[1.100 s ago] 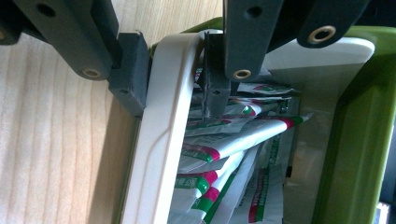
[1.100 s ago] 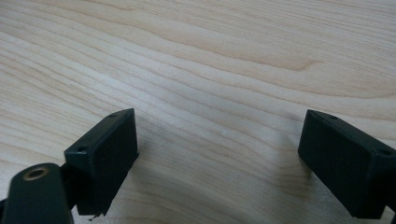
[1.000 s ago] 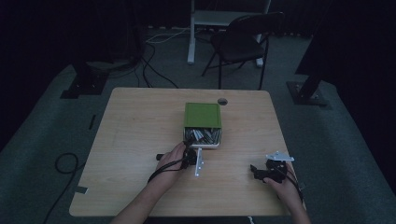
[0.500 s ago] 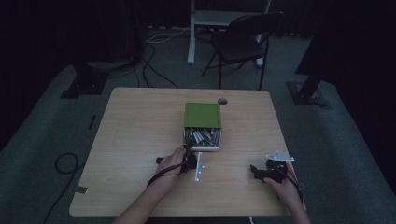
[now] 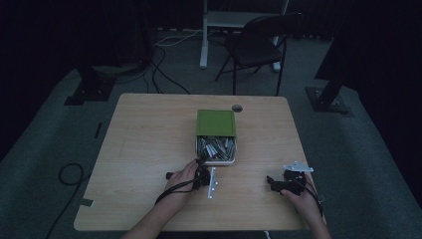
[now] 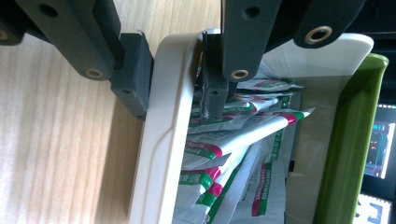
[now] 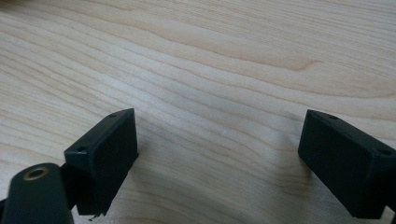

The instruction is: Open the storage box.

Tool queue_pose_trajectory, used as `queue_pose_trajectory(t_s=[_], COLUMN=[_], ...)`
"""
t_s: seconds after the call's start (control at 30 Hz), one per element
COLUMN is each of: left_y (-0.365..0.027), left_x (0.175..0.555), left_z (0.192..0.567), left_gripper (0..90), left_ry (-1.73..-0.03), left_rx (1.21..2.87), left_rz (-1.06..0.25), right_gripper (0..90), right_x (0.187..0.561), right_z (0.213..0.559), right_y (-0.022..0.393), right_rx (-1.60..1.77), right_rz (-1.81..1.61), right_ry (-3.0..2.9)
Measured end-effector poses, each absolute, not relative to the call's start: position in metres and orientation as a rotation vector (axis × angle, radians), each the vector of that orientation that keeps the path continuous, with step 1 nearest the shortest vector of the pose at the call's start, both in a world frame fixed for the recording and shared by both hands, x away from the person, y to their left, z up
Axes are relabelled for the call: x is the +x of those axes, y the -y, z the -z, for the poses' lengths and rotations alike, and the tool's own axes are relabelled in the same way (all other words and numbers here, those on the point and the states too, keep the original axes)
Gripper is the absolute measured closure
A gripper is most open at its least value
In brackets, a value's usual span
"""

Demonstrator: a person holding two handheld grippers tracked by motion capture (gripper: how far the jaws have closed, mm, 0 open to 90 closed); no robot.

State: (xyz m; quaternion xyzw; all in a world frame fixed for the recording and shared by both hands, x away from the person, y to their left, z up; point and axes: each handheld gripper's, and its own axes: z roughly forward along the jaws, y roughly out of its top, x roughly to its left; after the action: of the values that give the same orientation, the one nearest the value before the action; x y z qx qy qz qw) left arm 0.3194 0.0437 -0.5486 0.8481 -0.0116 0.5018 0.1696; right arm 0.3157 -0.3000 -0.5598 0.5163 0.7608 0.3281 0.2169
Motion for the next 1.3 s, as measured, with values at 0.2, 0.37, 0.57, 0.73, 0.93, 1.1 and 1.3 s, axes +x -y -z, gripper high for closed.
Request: queue_pose_trajectory(t_s=[0.2, 0.37, 0.57, 0.73, 0.93, 1.1, 1.3], left_y=[-0.044, -0.044, -0.045, -0.047, -0.047, -0.047, -0.048], left_x=[0.313, 0.307, 0.3, 0.295, 0.287, 0.279, 0.272], left_z=[0.548, 0.547, 0.548, 0.548, 0.549, 0.549, 0.552], left_gripper=[69.3, 69.4, 69.7, 69.7, 69.9, 70.0, 70.0], left_ry=[0.057, 0.056, 0.067, 0.078, 0.074, 0.095, 0.091], left_rx=[2.421, 2.428, 2.418, 2.437, 2.429, 2.43, 2.428], left_rz=[-1.43, -1.417, -1.411, -1.416, -1.415, -1.417, -1.411], right_gripper=[11.4, 11.4, 11.4, 11.4, 11.4, 11.4, 11.4], right_x=[0.316, 0.316, 0.316, 0.316, 0.316, 0.316, 0.316], right_z=[0.56, 0.56, 0.56, 0.56, 0.56, 0.56, 0.56], right_y=[0.3, 0.3, 0.3, 0.3, 0.3, 0.3, 0.3], right_rx=[1.431, 1.43, 1.43, 1.43, 1.43, 1.43, 1.43], right_rz=[-0.909, -0.909, -0.909, -0.909, -0.909, -0.909, -0.909], right_ry=[-2.108, -2.107, -2.108, -2.107, -2.107, -2.107, -2.107])
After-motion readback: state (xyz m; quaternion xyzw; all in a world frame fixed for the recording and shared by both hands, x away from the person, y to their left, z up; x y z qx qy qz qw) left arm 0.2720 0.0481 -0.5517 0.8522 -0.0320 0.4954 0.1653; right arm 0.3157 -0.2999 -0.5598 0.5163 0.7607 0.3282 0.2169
